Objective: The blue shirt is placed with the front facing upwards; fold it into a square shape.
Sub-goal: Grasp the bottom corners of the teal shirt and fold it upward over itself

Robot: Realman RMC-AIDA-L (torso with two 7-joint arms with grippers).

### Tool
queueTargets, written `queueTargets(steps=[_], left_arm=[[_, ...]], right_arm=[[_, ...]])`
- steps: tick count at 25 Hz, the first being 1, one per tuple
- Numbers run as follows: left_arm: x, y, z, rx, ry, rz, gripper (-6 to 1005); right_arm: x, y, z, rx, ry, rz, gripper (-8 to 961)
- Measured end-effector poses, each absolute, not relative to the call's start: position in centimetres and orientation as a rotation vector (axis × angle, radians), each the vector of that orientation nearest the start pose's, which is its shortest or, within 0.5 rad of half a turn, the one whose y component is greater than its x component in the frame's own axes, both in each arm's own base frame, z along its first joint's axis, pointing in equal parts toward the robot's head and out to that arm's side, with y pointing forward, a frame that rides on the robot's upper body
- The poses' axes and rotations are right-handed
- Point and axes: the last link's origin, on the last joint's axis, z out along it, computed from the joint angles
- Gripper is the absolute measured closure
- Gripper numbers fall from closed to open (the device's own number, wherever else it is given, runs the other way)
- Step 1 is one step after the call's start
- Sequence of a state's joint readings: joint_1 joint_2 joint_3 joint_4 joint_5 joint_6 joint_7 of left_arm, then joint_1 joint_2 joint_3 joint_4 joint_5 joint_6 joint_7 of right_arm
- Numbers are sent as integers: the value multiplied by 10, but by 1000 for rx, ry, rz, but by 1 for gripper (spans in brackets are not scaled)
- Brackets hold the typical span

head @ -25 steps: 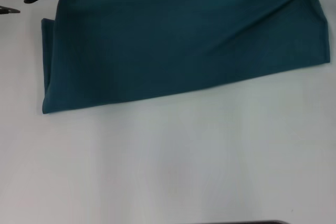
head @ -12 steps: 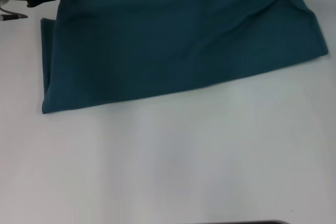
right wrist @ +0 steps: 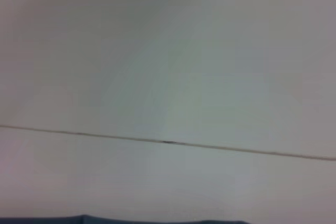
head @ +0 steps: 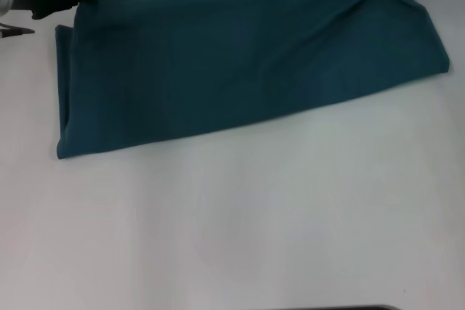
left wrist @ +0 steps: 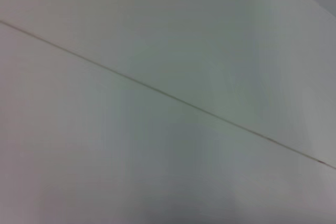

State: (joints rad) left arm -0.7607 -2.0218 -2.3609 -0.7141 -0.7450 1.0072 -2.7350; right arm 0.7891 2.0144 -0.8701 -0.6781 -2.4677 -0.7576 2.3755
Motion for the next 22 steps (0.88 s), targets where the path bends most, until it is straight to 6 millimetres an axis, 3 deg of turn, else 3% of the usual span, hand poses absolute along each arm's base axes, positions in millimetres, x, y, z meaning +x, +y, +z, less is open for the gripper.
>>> queueTargets(steps=[13, 22], left_arm=[[-260, 439, 28, -1847, -1739, -372, 993], [-259, 442, 29, -1838, -1728, -382, 993]], right_arm=[[257, 468, 39, -1989, 1137, 165, 813], [266, 461, 36, -1984, 1177, 157, 807]])
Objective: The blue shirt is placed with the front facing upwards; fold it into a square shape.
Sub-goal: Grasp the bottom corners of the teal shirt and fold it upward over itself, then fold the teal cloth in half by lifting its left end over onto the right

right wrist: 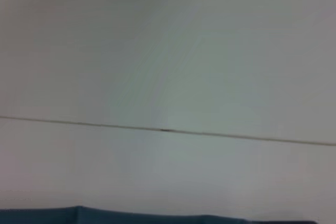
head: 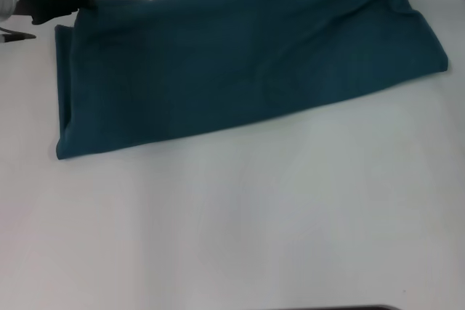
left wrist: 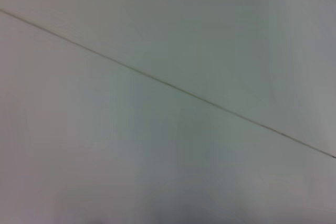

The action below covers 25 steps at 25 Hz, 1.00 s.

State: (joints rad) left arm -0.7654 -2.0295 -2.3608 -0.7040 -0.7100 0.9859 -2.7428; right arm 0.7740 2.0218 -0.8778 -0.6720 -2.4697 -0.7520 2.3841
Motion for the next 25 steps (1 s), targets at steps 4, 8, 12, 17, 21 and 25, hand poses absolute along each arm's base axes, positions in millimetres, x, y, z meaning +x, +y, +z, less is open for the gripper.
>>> queueTargets(steps=[4, 8, 12, 17, 21, 25], left_arm=[[-258, 442, 29, -1838, -1725, -384, 992], [-257, 444, 30, -1839, -1722, -394, 985], [-257, 445, 35, -1822, -1712, -411, 970], [-263, 443, 43, -1762, -1731, -464, 921], [-262, 441, 48, -1751, -1721, -489, 783], [-260, 439, 53, -1742, -1712, -522, 633]], right_arm=[[270, 459, 37, -1972, 1191, 159, 804], [272, 460, 39, -1965, 1191, 160, 801], [271, 461, 46, -1969, 1187, 157, 798], [276, 466, 69, -1923, 1200, 167, 795], [276, 469, 88, -1908, 1219, 185, 747], [266, 468, 102, -1936, 1226, 213, 562]])
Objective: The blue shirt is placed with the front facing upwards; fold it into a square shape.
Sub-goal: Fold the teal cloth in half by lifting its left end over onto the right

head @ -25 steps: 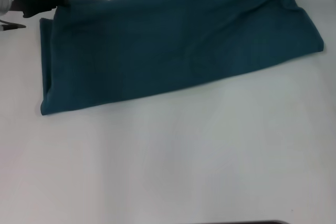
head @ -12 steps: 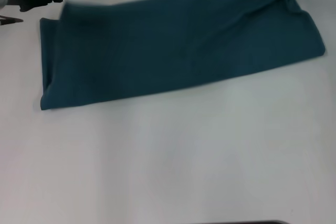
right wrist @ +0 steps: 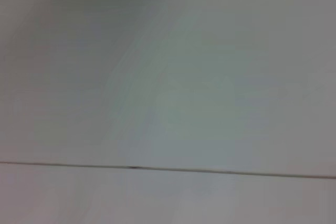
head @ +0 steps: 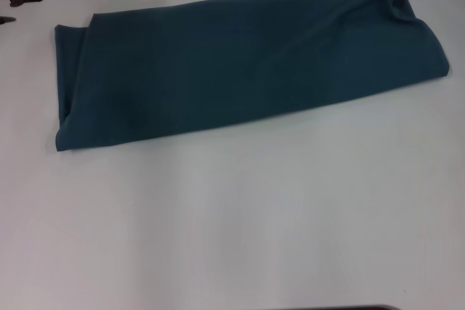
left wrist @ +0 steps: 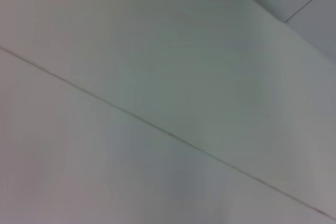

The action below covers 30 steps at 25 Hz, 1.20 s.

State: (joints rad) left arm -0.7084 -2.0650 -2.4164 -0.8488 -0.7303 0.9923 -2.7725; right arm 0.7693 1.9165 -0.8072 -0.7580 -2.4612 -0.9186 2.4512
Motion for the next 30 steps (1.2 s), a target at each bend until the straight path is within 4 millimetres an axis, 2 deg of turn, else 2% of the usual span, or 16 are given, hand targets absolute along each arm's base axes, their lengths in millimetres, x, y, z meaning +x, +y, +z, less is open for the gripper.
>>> queueTargets(steps=[6, 9, 12, 15, 16, 17, 20, 26, 30], left_arm=[[-259, 435, 63, -1741, -1727, -609, 413], [-261, 430, 69, -1757, -1745, -660, 310], [-263, 418, 77, -1793, -1772, -782, 259], [-268, 399, 86, -1823, -1787, -955, 226], [-268, 399, 86, -1823, -1787, -955, 227], [-272, 385, 87, -1843, -1801, -1035, 229], [-279, 369, 84, -1865, -1822, -1069, 233], [-289, 329, 55, -1968, -1810, -1155, 235], [-303, 308, 33, -1981, -1806, -1169, 235]], right_arm=[[266, 461, 113, -1948, 1254, 243, 324], [269, 455, 118, -1955, 1266, 262, 260], [269, 440, 121, -2021, 1268, 323, 196], [269, 408, 117, -2169, 1275, 505, 132], [270, 398, 116, -2207, 1269, 551, 110], [271, 387, 116, -2248, 1259, 625, 89], [282, 350, 110, -2309, 1258, 780, 38], [305, 296, 79, -2346, 1372, 900, 35], [314, 267, 60, -2363, 1336, 1066, 35]])
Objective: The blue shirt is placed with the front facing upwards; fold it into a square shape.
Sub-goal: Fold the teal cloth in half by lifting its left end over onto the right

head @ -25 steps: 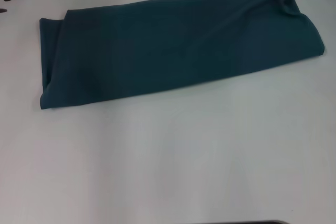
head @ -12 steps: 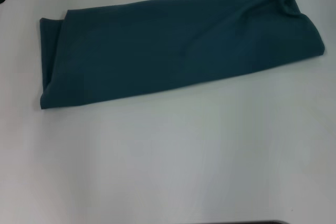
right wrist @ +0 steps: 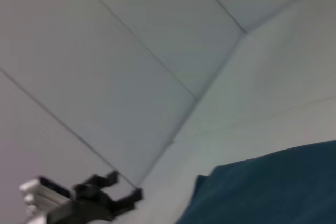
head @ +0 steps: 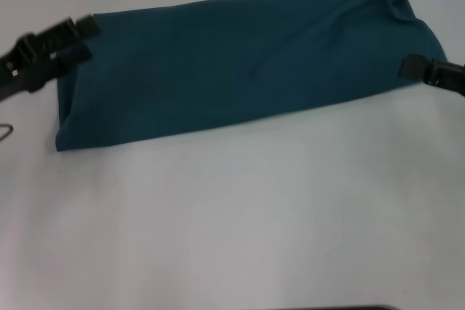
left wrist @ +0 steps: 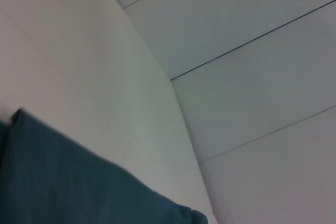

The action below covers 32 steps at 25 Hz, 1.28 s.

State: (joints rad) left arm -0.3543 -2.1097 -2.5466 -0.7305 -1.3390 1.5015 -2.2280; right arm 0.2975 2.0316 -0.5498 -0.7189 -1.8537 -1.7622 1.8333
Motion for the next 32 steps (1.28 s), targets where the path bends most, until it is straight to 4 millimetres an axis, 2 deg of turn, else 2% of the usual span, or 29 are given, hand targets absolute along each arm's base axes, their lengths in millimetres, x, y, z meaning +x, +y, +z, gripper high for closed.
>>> queueTargets(steps=[3, 7, 13, 19, 26, 32], left_arm=[[-310, 304, 26, -1963, -1859, -1149, 235], [-323, 305, 15, -1809, -2090, -1038, 236], [-335, 306, -2, -1660, -2200, -938, 236], [-347, 304, -7, -1613, -2227, -854, 236], [-339, 306, 10, -1646, -2179, -953, 235], [-334, 330, 5, -1585, -2131, -934, 236]], right_arm=[[318, 259, 55, -2385, 1342, 1075, 35], [319, 257, 54, -2397, 1356, 1071, 35], [317, 259, 55, -2398, 1345, 1077, 35], [320, 261, 59, -2380, 1340, 1075, 35], [319, 262, 60, -2381, 1336, 1080, 34], [319, 262, 59, -2382, 1331, 1075, 34]])
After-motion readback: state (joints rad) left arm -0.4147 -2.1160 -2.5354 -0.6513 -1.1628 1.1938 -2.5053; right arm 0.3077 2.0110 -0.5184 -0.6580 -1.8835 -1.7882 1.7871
